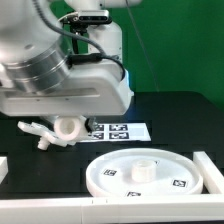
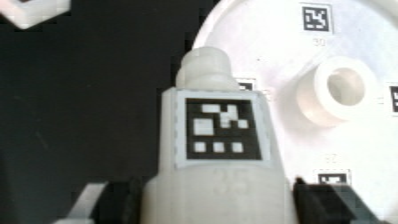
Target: Assemble round table
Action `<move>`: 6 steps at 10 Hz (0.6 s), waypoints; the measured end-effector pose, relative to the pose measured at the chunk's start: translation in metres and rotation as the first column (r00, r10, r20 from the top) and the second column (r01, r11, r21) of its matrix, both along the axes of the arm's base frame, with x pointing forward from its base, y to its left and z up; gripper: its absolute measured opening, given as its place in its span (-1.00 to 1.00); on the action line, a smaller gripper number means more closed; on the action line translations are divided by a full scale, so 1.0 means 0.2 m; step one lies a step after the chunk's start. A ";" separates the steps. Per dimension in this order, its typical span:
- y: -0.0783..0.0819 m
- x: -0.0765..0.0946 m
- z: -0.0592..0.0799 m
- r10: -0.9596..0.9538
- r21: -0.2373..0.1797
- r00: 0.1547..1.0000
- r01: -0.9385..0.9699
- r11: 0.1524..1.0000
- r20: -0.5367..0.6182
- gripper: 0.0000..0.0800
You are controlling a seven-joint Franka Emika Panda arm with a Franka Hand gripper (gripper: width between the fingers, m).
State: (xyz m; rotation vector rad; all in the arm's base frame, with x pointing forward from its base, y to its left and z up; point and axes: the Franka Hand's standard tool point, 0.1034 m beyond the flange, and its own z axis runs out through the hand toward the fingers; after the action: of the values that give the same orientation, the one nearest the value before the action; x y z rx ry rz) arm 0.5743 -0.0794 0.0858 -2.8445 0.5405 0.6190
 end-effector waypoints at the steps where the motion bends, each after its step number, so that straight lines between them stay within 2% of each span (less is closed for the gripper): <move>1: -0.02 0.04 -0.01 -0.007 -0.030 0.998 0.009 1.000 0.066 0.02; 3: 0.01 0.10 0.03 0.000 -0.109 0.974 0.025 0.994 0.226 0.02; 4: 0.12 0.10 0.09 0.045 -0.152 0.949 0.003 0.988 0.311 0.02; 6: 0.36 0.06 0.20 0.076 -0.199 0.898 0.013 0.980 0.433 0.02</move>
Offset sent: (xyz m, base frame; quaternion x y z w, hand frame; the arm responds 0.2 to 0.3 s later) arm -0.0227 0.0468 0.0341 -0.1007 0.2214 -0.0413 0.9691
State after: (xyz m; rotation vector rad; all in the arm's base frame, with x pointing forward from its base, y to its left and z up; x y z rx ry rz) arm 0.5871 -0.0072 0.1264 -3.0388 0.4957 -0.0923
